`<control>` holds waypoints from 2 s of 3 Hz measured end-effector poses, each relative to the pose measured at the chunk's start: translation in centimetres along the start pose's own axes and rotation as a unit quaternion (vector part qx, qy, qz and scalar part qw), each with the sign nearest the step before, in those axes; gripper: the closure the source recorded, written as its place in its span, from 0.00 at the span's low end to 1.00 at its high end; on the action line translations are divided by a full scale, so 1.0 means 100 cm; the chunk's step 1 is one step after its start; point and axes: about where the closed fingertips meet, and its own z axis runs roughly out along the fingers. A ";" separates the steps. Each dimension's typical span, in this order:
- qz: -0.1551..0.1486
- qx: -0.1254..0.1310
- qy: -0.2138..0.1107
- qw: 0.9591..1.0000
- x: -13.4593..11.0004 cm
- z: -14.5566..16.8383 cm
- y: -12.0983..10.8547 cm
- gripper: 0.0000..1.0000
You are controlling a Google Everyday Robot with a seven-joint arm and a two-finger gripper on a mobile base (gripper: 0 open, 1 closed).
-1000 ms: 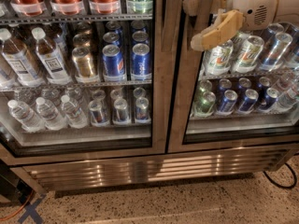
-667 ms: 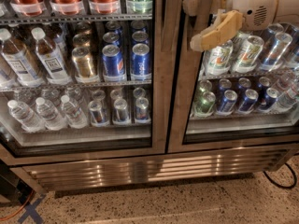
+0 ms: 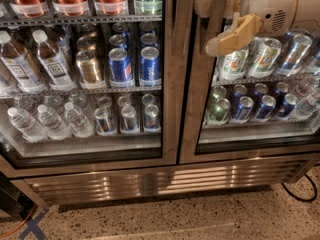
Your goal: Open right fridge door
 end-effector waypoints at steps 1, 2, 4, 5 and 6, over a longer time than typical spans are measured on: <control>0.008 -0.016 -0.016 1.000 -0.003 -0.001 0.007 0.00; 0.024 -0.041 -0.039 0.998 -0.004 -0.003 0.020 0.00; 0.041 -0.060 -0.074 0.995 -0.011 -0.004 0.037 0.00; 0.041 -0.060 -0.074 0.995 -0.011 -0.006 0.034 0.00; 0.041 -0.063 -0.078 0.994 -0.013 -0.007 0.036 0.00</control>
Offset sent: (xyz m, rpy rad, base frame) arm -0.0542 0.0084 0.0152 0.2239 0.1347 0.2066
